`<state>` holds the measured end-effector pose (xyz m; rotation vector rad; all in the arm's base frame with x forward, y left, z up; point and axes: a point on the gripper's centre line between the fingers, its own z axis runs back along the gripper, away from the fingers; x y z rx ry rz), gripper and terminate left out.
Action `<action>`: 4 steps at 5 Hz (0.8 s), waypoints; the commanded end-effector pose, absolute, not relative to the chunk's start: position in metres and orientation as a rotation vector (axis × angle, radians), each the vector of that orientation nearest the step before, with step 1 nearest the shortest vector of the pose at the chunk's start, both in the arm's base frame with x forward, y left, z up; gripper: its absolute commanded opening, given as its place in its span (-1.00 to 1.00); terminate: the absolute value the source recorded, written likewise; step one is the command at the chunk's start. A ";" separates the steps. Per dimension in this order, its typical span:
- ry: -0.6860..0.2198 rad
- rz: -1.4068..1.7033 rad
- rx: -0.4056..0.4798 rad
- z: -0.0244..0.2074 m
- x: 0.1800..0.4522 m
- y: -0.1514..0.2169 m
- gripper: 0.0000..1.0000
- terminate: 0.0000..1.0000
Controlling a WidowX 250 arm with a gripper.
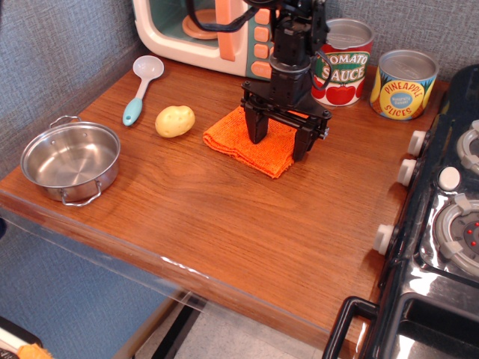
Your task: PLACE THE ORANGE CLOTH SIDE OF THE TABLE
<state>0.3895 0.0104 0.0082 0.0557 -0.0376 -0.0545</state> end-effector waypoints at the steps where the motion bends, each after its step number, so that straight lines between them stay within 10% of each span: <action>1: 0.026 -0.089 0.030 0.002 0.326 0.033 1.00 -1.00; 4: 0.080 -0.334 0.003 -0.012 0.221 0.008 1.00 -1.00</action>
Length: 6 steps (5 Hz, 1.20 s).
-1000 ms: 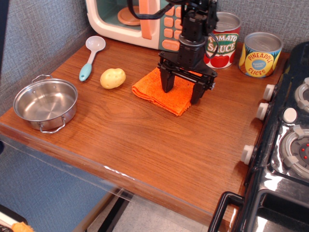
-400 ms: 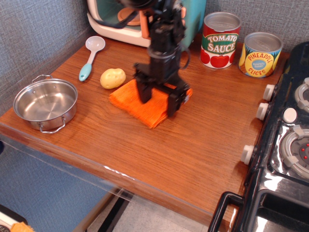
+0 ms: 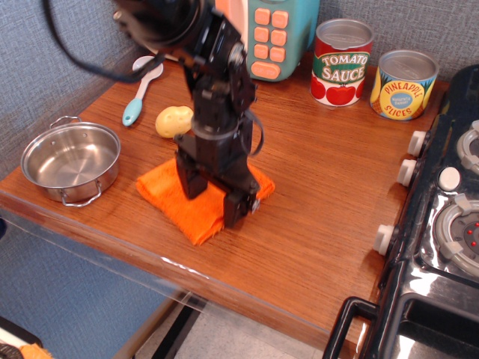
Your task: PLACE THE ORANGE CLOTH SIDE OF THE TABLE
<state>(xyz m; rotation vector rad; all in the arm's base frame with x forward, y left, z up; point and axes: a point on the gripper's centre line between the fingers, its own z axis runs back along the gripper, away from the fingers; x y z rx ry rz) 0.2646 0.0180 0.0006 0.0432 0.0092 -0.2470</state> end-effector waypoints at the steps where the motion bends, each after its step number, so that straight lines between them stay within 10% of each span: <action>1: 0.067 -0.355 -0.017 -0.007 0.214 0.002 1.00 -1.00; 4: -0.195 -0.207 -0.120 0.099 0.263 0.020 1.00 -1.00; 6: -0.201 -0.204 -0.063 0.100 0.260 0.020 1.00 -1.00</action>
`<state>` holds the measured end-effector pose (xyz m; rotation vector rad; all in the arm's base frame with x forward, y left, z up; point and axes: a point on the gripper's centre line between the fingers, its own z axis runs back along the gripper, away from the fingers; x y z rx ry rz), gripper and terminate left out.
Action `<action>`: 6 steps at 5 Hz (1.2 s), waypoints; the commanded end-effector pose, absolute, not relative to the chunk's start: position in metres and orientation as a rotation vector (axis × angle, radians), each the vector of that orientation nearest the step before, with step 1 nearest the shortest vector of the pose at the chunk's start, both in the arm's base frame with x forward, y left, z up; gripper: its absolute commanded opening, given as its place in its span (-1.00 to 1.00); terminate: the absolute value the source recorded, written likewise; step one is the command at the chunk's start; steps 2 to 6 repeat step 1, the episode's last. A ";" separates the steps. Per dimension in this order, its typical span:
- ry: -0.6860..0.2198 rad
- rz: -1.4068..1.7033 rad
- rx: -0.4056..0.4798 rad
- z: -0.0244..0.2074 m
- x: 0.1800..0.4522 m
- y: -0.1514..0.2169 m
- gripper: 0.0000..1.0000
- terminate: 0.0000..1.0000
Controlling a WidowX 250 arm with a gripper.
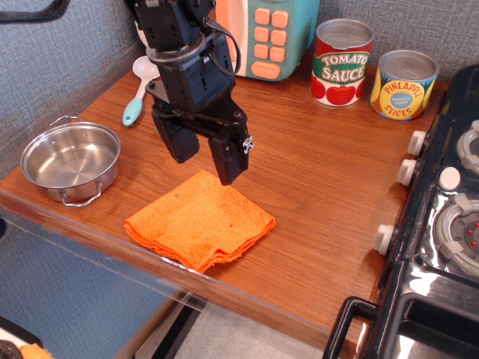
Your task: PLACE THE ORANGE CLOTH SIDE OF THE TABLE
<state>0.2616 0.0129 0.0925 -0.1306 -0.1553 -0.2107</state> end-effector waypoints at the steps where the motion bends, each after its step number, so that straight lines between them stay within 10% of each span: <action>1: -0.201 -0.204 -0.063 0.100 0.260 0.020 1.00 1.00; 6: -0.201 -0.204 -0.063 0.100 0.260 0.020 1.00 1.00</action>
